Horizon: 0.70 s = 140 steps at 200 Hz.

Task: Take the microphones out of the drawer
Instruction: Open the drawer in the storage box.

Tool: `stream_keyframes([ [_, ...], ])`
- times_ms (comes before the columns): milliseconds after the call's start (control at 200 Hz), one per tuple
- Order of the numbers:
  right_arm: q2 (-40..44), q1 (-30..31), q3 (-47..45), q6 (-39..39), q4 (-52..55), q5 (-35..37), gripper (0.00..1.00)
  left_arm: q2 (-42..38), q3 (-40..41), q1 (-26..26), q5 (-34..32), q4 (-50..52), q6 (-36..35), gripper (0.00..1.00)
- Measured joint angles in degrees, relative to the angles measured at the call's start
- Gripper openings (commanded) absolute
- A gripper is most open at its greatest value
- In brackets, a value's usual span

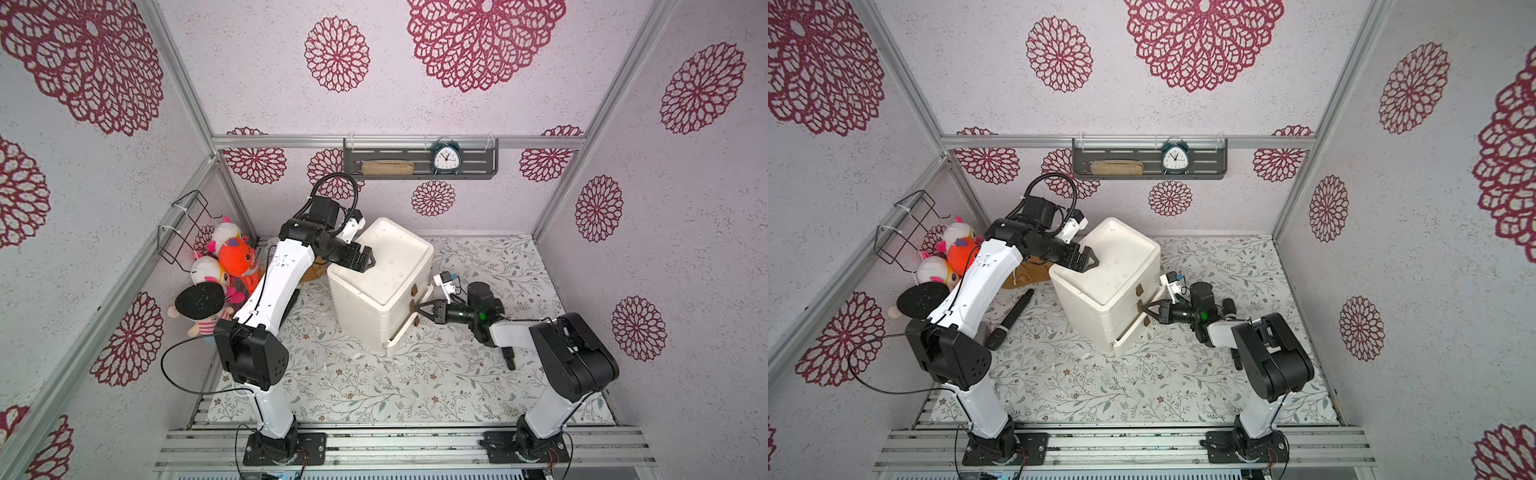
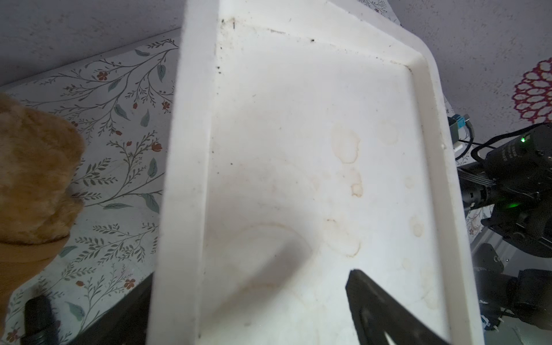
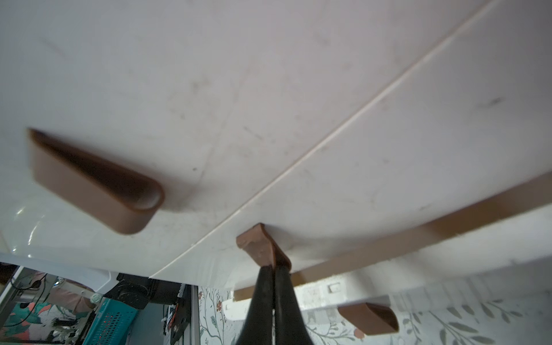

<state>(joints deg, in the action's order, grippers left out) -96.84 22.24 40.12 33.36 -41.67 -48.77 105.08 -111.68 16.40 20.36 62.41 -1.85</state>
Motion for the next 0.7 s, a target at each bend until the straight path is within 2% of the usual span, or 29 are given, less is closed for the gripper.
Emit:
stream_keyframes([
  [700, 15.0, 1.1, -0.9, -7.3, 26.5, 16.3, 0.00, 0.0, 0.0, 0.2, -0.6, 0.0, 0.5, 0.97],
])
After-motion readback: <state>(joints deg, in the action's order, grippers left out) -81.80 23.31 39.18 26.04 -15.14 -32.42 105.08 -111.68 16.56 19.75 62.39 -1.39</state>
